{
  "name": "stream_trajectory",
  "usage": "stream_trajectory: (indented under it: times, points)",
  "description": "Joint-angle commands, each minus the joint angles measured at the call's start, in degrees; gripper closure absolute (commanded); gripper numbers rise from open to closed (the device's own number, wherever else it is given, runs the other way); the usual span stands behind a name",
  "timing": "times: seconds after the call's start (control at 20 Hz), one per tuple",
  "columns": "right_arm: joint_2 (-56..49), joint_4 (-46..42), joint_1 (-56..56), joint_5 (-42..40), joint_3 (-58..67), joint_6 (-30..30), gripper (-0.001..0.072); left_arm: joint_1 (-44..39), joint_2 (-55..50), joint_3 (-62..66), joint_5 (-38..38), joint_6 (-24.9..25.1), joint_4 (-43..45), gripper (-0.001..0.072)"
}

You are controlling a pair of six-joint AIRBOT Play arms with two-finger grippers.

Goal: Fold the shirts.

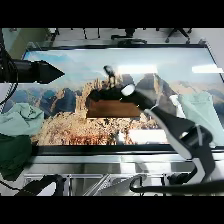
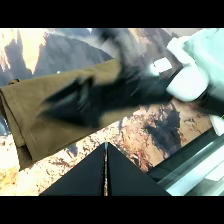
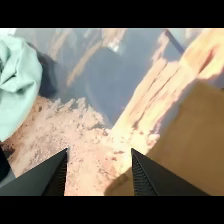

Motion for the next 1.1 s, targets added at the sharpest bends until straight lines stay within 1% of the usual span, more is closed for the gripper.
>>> stream_trajectory:
  times: [0.0,0.05,0.1,0.15,0.2,0.3,0.45,0.65,0.9,0.95,1.0,1.05]
  points:
    - [6.7,-10.7,-12.0,16.0,0.0,7.9,0.0269,-0.1,0.4,-0.6,-1.4,0.4,0.0,0.0693]
    - [8.2,-16.1,-16.3,20.7,0.0,11.3,0.0219,-0.1,0.4,-0.6,-1.8,0.4,0.0,0.0693]
    - [9.2,-22.6,-20.7,25.7,0.0,15.1,0.0126,-0.1,0.4,-0.6,-1.9,0.4,0.0,0.0693]
    - [9.4,-28.4,-24.5,30.3,-0.2,18.6,0.0111,-0.1,0.4,-0.6,-1.9,0.4,0.0,0.0693]
    - [9.2,-31.6,-28.0,33.8,-1.2,22.3,0.0111,-0.1,0.4,-0.6,-1.9,0.4,0.0,0.0693]
    - [8.7,-30.1,-31.3,35.4,-5.6,22.0,0.0111,-0.1,0.4,-0.6,-1.7,0.4,0.0,0.0693]
    - [6.4,-27.1,-30.5,32.7,-11.7,19.5,0.0111,-0.1,0.4,-0.6,-1.3,0.4,0.0,0.0693]
    - [1.0,-20.1,-27.1,29.2,-12.5,15.4,0.0112,-0.1,0.4,-0.6,-1.4,0.4,0.0,0.0693]
    - [-3.9,-9.3,-22.7,23.8,-12.5,9.9,0.0116,-0.1,0.4,-0.6,-1.4,0.4,0.0,0.0692]
    - [-4.2,-8.3,-22.3,22.8,-12.4,9.7,0.0159,-0.1,0.4,-0.6,-1.4,0.4,0.0,0.0693]
    - [-4.2,-7.1,-22.4,22.3,-12.4,8.9,0.0339,-0.1,0.4,-0.6,-1.4,0.4,0.0,0.0693]
    - [-4.2,-5.6,-22.4,22.3,-12.4,6.6,0.0523,-0.1,0.4,-0.6,-1.4,0.4,0.0,0.0693]
